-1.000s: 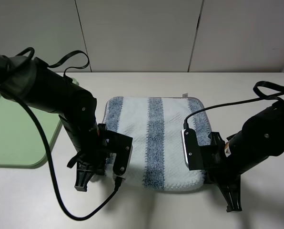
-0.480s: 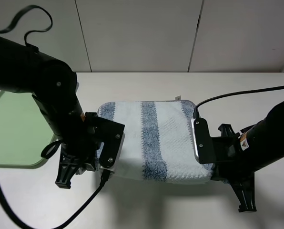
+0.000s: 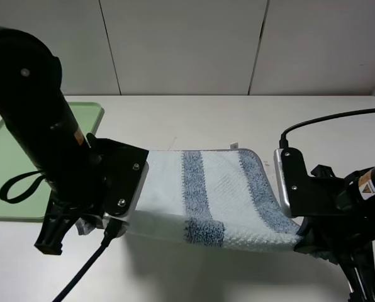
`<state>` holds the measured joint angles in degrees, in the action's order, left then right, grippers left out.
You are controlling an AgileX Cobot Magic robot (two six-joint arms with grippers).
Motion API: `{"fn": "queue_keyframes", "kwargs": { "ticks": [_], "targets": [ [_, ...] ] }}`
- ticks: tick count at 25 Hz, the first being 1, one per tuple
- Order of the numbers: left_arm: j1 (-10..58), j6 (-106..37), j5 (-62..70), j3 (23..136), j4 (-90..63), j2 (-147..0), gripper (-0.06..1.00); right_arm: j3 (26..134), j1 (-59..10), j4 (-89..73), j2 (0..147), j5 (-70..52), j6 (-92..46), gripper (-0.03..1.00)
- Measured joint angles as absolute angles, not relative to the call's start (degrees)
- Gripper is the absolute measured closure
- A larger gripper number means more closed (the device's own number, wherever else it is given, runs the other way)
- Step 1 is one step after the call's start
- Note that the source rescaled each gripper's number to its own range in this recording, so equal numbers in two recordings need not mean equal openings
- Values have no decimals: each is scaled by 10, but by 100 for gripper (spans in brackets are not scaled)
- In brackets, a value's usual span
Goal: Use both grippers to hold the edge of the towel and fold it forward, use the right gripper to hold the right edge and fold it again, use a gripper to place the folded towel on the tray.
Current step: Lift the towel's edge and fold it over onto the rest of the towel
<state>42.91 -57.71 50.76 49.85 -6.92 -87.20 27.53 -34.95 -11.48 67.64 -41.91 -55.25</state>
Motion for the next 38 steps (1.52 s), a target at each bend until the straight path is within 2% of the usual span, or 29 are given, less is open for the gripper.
{"fn": "queue_keyframes", "kwargs": {
  "ticks": [10, 16, 25, 30, 38],
  "targets": [
    [430, -577, 551, 498, -107, -842, 94, 279, -350, -130, 610, -482, -501, 97],
    [430, -577, 537, 498, -79, -842, 94, 326, -350, -112, 611, -500, -471, 97],
    [425, -577, 470, 498, -46, -842, 94, 354, -350, -61, 687, -477, -465, 97],
    [392, -577, 441, 498, -44, -842, 94, 365, -350, -51, 727, -444, -465, 97],
    [348, -590, 424, 498, -36, -852, 94, 442, -350, -25, 780, -438, -465, 97]
  ]
}}
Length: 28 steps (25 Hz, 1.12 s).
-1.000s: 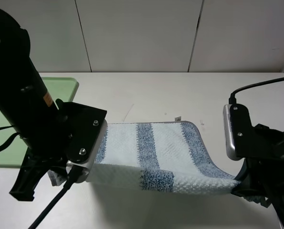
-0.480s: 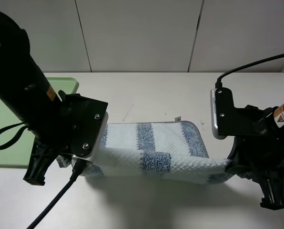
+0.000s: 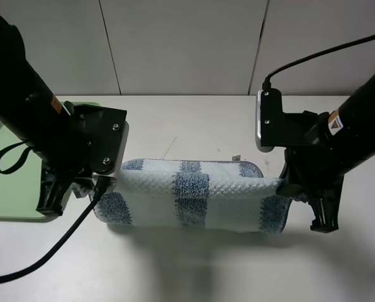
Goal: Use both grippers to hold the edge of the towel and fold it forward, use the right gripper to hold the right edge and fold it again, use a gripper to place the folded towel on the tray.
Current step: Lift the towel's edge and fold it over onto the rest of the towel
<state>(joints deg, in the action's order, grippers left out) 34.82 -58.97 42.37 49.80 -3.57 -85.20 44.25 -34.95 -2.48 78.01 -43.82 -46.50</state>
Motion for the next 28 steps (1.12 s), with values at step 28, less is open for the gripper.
{"fn": "queue_keyframes", "kwargs": {
  "ticks": [28],
  "targets": [
    [288, -581, 262, 498, 4, -968, 94, 489, -350, 43, 901, -333, -458, 97]
  ]
}}
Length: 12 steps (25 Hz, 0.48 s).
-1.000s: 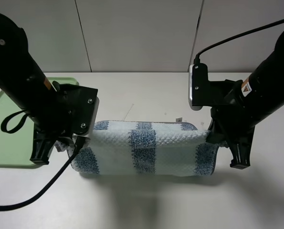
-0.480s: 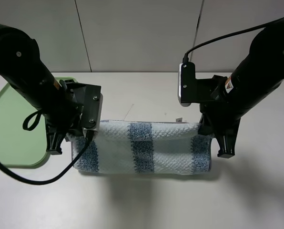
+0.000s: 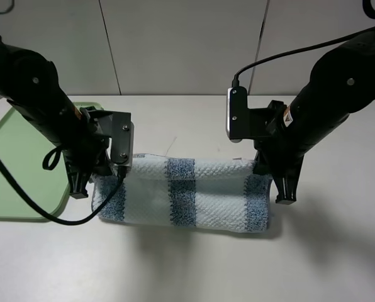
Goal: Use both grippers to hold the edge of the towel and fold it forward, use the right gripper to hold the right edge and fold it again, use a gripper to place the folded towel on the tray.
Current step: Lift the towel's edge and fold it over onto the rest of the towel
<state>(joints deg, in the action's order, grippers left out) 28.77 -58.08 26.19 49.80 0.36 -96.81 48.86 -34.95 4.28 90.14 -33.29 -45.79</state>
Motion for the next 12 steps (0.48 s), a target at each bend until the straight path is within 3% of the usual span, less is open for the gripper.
{"fn": "queue_keyframes", "kwargs": {
  "ticks": [12],
  "targets": [
    [287, -581, 138, 498, 6, -995, 94, 489, -350, 79, 918, -304, -432, 97]
  ]
}}
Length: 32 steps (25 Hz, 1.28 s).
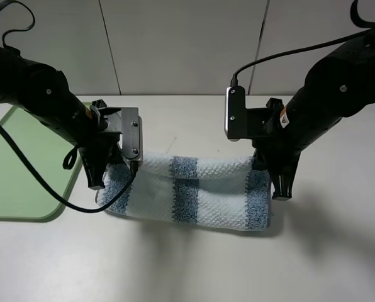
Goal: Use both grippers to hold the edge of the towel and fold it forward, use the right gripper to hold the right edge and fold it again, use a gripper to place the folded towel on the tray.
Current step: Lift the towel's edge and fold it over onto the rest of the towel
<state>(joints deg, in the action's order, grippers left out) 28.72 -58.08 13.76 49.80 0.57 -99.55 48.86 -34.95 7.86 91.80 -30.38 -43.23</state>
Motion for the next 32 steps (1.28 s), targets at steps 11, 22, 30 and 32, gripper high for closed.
{"fn": "queue_keyframes", "kwargs": {
  "ticks": [11, 22, 30, 32],
  "targets": [
    [287, -580, 131, 498, 6, -995, 77, 489, -350, 115, 922, -304, -390, 76],
    [287, -568, 82, 498, 6, -995, -5, 489, -350, 201, 922, -314, -275, -3],
    [287, -538, 109, 498, 6, -976, -5, 489, -350, 202, 922, -314, -273, -3],
    [287, -507, 128, 498, 6, -953, -5, 489, -350, 201, 921, -314, -272, -3]
  ]
}}
